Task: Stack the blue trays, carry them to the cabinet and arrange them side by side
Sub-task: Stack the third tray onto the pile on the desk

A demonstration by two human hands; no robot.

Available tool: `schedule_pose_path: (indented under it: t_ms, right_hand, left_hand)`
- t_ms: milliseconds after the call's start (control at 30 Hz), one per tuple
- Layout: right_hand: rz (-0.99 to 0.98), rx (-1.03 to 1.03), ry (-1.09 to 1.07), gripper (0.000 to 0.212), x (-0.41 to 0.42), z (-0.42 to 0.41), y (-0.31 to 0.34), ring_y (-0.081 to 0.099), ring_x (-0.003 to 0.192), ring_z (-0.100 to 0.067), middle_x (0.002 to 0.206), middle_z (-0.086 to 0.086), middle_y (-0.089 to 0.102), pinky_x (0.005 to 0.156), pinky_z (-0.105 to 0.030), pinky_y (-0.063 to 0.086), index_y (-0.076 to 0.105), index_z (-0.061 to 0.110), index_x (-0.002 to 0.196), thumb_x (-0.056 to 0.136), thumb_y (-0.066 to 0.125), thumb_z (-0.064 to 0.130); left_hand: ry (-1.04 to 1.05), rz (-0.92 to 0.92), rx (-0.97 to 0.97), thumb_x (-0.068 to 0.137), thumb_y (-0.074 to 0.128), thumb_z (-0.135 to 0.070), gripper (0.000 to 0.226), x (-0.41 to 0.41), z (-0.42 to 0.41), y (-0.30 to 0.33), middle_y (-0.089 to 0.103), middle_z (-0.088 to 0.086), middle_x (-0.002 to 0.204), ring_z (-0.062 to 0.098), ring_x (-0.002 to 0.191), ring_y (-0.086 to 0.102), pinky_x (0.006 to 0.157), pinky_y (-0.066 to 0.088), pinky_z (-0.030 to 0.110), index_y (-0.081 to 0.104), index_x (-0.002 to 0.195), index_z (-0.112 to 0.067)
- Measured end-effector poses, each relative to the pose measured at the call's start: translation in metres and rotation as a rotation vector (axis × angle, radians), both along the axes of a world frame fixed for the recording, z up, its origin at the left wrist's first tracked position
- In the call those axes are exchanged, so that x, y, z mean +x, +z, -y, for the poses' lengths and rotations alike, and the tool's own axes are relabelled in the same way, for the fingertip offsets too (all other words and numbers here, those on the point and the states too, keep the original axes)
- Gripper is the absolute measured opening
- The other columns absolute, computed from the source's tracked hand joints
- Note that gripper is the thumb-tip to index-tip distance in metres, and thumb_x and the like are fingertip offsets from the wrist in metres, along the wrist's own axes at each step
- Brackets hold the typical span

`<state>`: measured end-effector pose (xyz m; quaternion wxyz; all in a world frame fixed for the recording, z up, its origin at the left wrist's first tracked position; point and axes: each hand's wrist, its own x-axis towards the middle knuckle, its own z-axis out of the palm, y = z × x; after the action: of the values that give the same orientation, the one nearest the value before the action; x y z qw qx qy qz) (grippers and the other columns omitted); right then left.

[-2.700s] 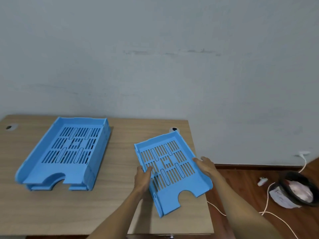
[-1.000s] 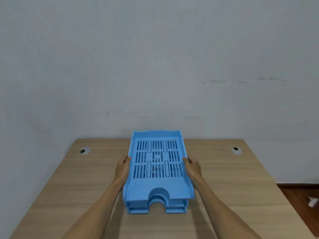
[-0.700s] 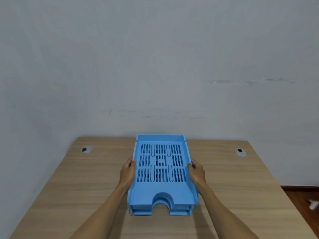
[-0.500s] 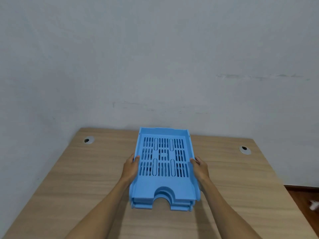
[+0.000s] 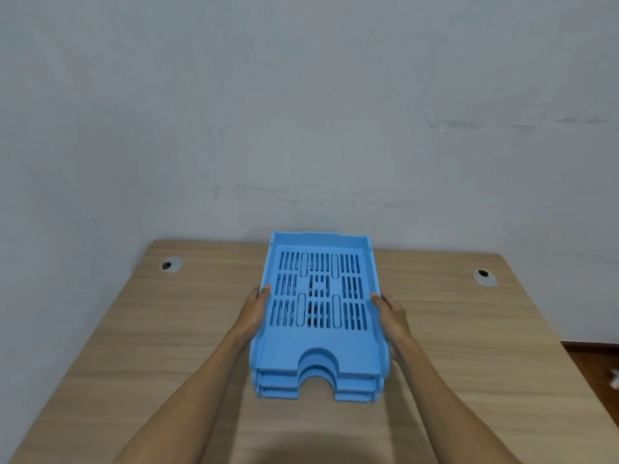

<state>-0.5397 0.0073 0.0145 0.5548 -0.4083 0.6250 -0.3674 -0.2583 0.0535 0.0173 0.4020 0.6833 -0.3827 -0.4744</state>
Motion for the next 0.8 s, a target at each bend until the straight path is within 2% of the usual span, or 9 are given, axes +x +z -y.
schedule_pose_path:
  t_ms: [67, 133, 200, 267, 400, 500, 600, 700, 800]
  right_hand:
    - [0.023, 0.017, -0.001, 0.049, -0.003, 0.0, 0.0, 0.056, 0.127, -0.035, 0.139, -0.014, 0.059, 0.107, -0.056, 0.045, 0.053, 0.014, 0.139, 0.096, 0.058, 0.037]
    - [0.038, 0.02, 0.012, 0.05, -0.005, -0.003, 0.001, 0.055, 0.127, -0.036, 0.139, -0.014, 0.059, 0.108, -0.057, 0.043, 0.053, 0.015, 0.139, 0.096, 0.056, 0.04]
    - [0.09, 0.072, 0.054, 0.057, -0.006, -0.01, -0.002, 0.052, 0.13, -0.038, 0.141, -0.017, 0.056, 0.111, -0.058, 0.039, 0.051, 0.013, 0.141, 0.097, 0.048, 0.05]
    - [0.267, 0.185, 0.103, 0.07, -0.006, -0.021, -0.009, 0.056, 0.123, -0.043, 0.134, -0.025, 0.06, 0.111, -0.061, 0.037, 0.055, 0.007, 0.137, 0.095, 0.039, 0.061]
    - [0.548, 0.262, 0.09, 0.088, -0.008, -0.034, -0.013, 0.062, 0.1, -0.043, 0.119, -0.033, 0.061, 0.099, -0.06, 0.046, 0.058, -0.003, 0.129, 0.089, 0.039, 0.073]
    - [0.586, 0.248, 0.103, 0.088, -0.01, -0.036, -0.011, 0.068, 0.094, -0.04, 0.114, -0.03, 0.067, 0.086, -0.05, 0.056, 0.064, 0.001, 0.126, 0.088, 0.038, 0.076]
    - [0.562, 0.252, 0.147, 0.086, -0.016, -0.037, -0.012, 0.07, 0.097, -0.04, 0.114, -0.028, 0.07, 0.082, -0.048, 0.057, 0.067, 0.006, 0.123, 0.086, 0.038, 0.078]
    - [0.484, 0.234, 0.162, 0.084, -0.024, -0.029, -0.014, 0.07, 0.102, -0.041, 0.114, -0.026, 0.071, 0.084, -0.047, 0.057, 0.065, 0.011, 0.124, 0.086, 0.035, 0.079]
    - [0.481, 0.172, 0.142, 0.071, -0.021, -0.017, -0.01, 0.072, 0.098, -0.04, 0.111, -0.023, 0.073, 0.075, -0.044, 0.06, 0.066, 0.014, 0.121, 0.089, 0.04, 0.073]
  left_hand:
    - [-0.013, -0.172, 0.007, 0.105, 0.027, -0.049, 0.058, -0.001, -0.007, 0.002, 0.053, 0.019, 0.144, 0.036, 0.13, 0.053, 0.111, 0.04, 0.055, 0.044, 0.145, -0.011]
    - [0.003, -0.356, 0.024, 0.103, 0.025, -0.053, 0.064, -0.001, -0.016, 0.007, 0.068, 0.025, 0.12, 0.037, 0.101, 0.069, 0.089, 0.058, 0.049, 0.058, 0.132, -0.006]
    - [0.03, -0.478, 0.055, 0.101, 0.023, -0.06, 0.075, 0.0, -0.029, 0.008, 0.072, 0.028, 0.108, 0.036, 0.085, 0.072, 0.072, 0.062, 0.043, 0.065, 0.123, -0.003]
    - [0.046, -0.576, 0.077, 0.097, 0.023, -0.066, 0.081, -0.003, -0.041, 0.0, 0.072, 0.029, 0.108, 0.037, 0.086, 0.074, 0.069, 0.063, 0.042, 0.068, 0.121, -0.003]
    - [0.095, -0.819, 0.134, 0.088, 0.031, -0.077, 0.086, -0.016, -0.055, -0.016, 0.071, 0.029, 0.111, 0.04, 0.09, 0.074, 0.069, 0.062, 0.047, 0.075, 0.113, -0.007]
    - [0.114, -0.842, 0.146, 0.083, 0.032, -0.083, 0.089, -0.018, -0.06, -0.021, 0.072, 0.029, 0.11, 0.041, 0.091, 0.074, 0.068, 0.061, 0.047, 0.079, 0.106, -0.01]
    - [0.07, -0.848, 0.106, 0.089, 0.033, -0.076, 0.083, -0.017, -0.058, -0.019, 0.071, 0.028, 0.114, 0.04, 0.094, 0.073, 0.07, 0.061, 0.046, 0.074, 0.115, -0.009]
    - [0.027, -0.781, 0.061, 0.095, 0.031, -0.068, 0.075, -0.013, -0.051, -0.016, 0.071, 0.026, 0.116, 0.037, 0.095, 0.073, 0.072, 0.062, 0.043, 0.07, 0.121, -0.01]
    - [-0.012, -0.698, 0.049, 0.096, 0.029, -0.066, 0.074, -0.007, -0.039, -0.012, 0.072, 0.026, 0.113, 0.036, 0.093, 0.074, 0.07, 0.062, 0.042, 0.071, 0.119, -0.009]
